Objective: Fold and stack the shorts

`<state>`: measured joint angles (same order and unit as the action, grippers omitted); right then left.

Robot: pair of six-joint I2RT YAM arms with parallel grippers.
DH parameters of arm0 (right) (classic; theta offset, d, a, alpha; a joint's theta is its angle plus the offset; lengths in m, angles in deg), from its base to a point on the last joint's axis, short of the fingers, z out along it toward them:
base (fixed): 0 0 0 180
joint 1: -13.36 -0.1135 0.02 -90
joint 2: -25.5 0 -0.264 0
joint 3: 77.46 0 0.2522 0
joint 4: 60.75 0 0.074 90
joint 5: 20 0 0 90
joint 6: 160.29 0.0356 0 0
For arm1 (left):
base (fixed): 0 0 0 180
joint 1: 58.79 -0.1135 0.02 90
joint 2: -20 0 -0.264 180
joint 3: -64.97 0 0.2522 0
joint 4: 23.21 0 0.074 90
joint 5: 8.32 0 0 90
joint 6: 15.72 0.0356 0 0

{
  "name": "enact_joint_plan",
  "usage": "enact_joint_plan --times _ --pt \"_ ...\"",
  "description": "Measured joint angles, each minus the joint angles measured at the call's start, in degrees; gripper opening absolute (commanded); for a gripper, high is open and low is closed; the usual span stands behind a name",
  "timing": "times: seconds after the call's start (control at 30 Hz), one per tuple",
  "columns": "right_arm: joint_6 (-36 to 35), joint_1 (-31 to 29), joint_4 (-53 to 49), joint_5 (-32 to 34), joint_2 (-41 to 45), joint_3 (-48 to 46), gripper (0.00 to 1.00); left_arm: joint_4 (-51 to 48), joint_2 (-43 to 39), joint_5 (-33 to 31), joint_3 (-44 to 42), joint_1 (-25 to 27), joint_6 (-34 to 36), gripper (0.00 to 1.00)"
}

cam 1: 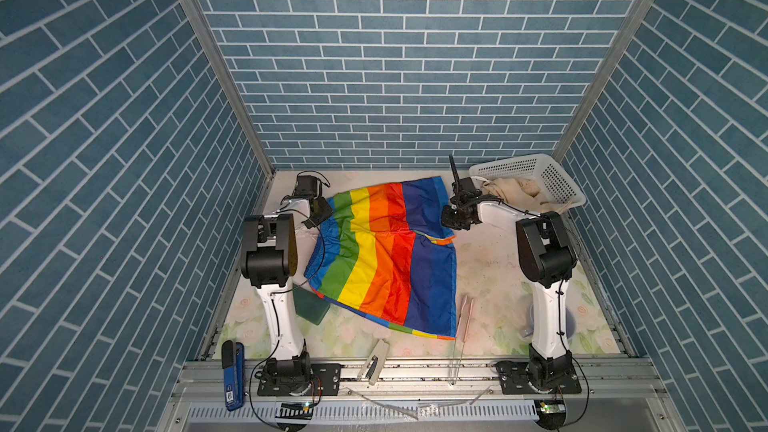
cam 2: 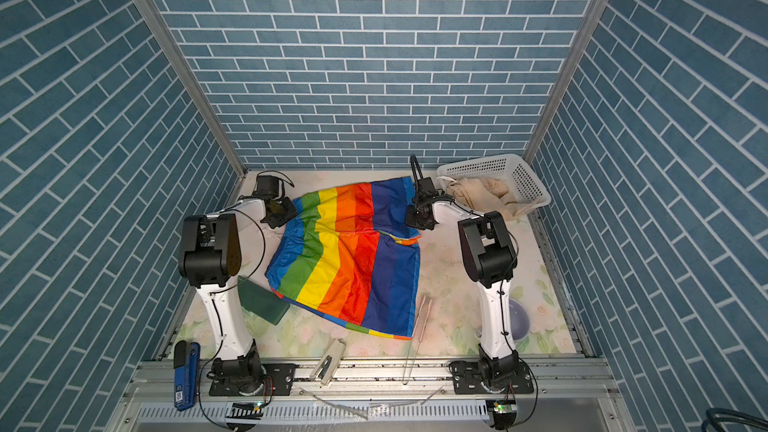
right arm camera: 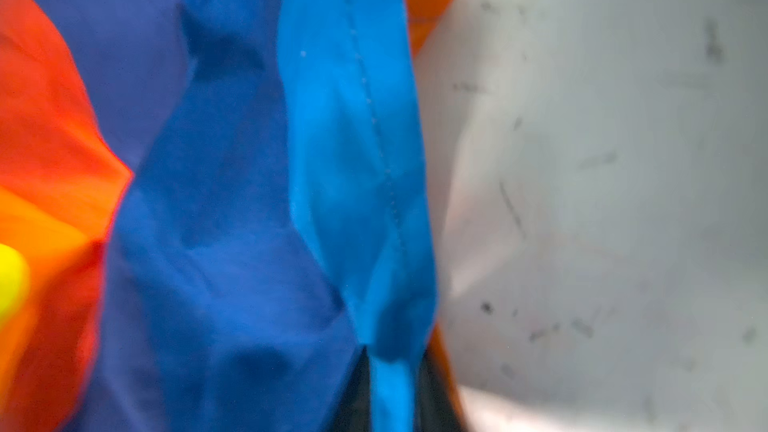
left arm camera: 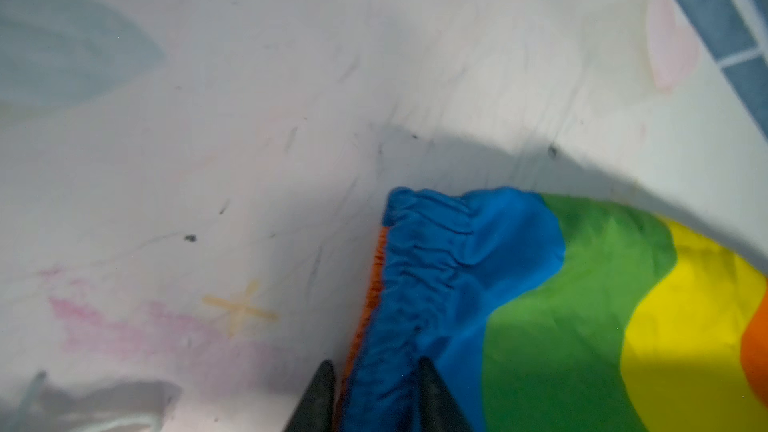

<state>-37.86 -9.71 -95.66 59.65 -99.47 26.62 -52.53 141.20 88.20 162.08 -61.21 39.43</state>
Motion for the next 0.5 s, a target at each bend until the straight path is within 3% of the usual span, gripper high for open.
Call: enact_joint_plan --times 0.1,0.5 --pt "-0.55 0.17 -1.03 0.74 -2.12 3.65 0.00 -0.15 0.42 0.28 0.52 -0.02 -0.09 0.00" --pt "-8.81 1.57 -5.90 5.99 -9.75 22.93 0.00 -3.02 0.44 -0.42 7.30 -0.39 1.05 0.00"
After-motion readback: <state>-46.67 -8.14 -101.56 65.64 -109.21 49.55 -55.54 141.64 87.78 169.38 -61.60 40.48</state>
